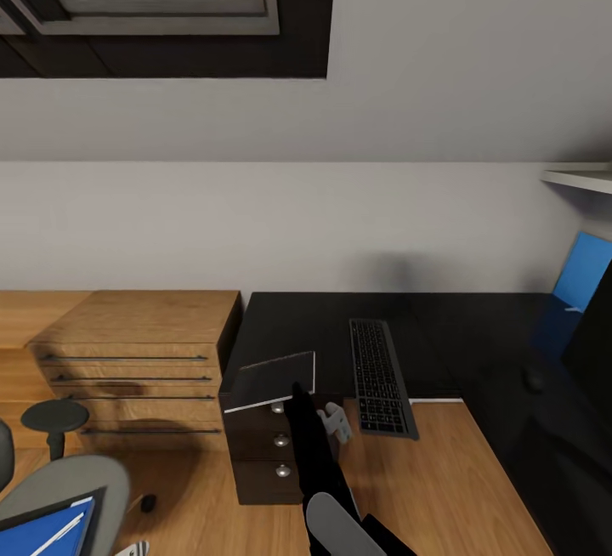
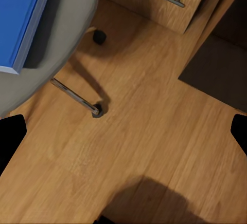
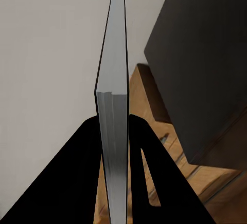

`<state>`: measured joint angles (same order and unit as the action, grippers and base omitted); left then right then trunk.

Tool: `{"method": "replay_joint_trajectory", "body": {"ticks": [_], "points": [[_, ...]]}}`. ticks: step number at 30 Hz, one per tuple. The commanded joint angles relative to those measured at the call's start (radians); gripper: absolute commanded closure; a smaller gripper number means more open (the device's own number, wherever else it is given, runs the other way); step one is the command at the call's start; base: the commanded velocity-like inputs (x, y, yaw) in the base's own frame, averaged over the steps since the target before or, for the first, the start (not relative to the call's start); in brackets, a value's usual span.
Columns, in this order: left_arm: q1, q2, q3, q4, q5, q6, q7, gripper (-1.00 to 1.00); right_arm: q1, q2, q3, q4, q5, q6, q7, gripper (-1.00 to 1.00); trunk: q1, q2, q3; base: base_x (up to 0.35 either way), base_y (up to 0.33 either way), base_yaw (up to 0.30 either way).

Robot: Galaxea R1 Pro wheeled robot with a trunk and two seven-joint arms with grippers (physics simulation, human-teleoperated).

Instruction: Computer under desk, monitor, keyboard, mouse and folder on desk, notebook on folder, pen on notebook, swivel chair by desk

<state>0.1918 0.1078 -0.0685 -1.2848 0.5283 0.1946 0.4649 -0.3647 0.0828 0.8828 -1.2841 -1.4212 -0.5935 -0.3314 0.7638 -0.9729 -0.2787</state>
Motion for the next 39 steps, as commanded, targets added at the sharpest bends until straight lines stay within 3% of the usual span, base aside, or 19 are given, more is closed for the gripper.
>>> {"method": "replay_joint_trajectory", "body": {"ticks": [1,12,27,34,37,39], "points": [[0.0,0.001,-0.003,-0.002,0.006,0.003,0.008,-1.0,-0.001,-0.001,0.002,-0.001,-0.004,-0.006,0.0,1.0,0.0,-0.001,-0.001,0.174,0.0,0.0],[0.0,0.001,-0.003,-0.002,0.007,0.003,0.009,-1.0,-0.002,-0.004,0.003,0.002,-0.004,-0.006,0.0,1.0,0.0,-0.001,-0.001,0.19,0.003,0.0],[0.0,0.0,-0.004,-0.002,0.008,0.003,0.009,-1.0,-0.002,-0.006,0.0,0.017,0.0,-0.008,0.0,1.0,0.0,-0.001,-0.001,-0.087,0.15,0.0],[0.0,-0.02,-0.005,-0.003,0.006,0.003,0.008,-1.0,-0.002,-0.003,-0.009,0.031,0.003,-0.011,0.0,1.0,0.0,-0.001,-0.001,-0.004,0.007,0.0],[0.0,-0.024,-0.005,-0.004,0.006,0.003,0.008,-1.0,-0.002,-0.001,-0.031,0.032,0.004,-0.013,0.0,1.0,0.0,-0.001,-0.001,0.0,0.0,0.0],[0.0,-0.025,-0.005,-0.004,0.006,0.003,0.008,-1.0,-0.002,0.006,-0.071,0.046,0.006,-0.012,0.001,1.0,0.0,-0.001,-0.001,0.0,0.0,0.0]]}}
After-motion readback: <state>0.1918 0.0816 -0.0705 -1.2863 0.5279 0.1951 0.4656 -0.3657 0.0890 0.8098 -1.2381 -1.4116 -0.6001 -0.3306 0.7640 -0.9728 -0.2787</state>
